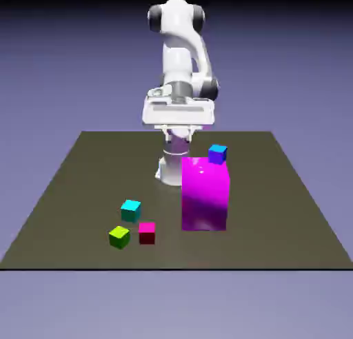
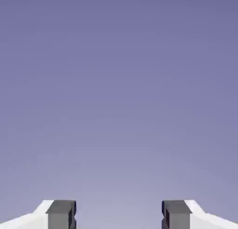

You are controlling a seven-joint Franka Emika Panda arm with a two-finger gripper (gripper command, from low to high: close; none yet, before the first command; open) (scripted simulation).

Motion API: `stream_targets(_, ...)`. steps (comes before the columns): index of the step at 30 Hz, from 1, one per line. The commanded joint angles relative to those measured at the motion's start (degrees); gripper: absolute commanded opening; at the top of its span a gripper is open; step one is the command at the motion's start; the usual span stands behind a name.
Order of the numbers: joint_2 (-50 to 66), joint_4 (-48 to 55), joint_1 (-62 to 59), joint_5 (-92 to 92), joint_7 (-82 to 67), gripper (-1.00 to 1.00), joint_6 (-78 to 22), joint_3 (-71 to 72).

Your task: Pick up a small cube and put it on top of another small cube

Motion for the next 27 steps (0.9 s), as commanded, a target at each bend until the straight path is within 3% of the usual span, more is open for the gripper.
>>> stream_targets(1, 2.1, -0.1, -0.8, -0.3, -0.3, 0.00, -1.4, -1.2)
stream_targets(14, 28.8, -0.7, -11.5, -4.0, -4.6, 0.00, -19.6, -16.4)
stream_targets(23, 44.0, 0.4, -17.5, 4.8, -10.7, 0.00, -5.8, -8.2)
stream_targets(24, 44.0, 0.4, -17.5, 4.8, -10.7, -1.00, -5.8, -8.2)
stream_targets(27, 39.9, 0.1, -15.8, 2.4, -9.0, -1.00, -9.6, -10.5)
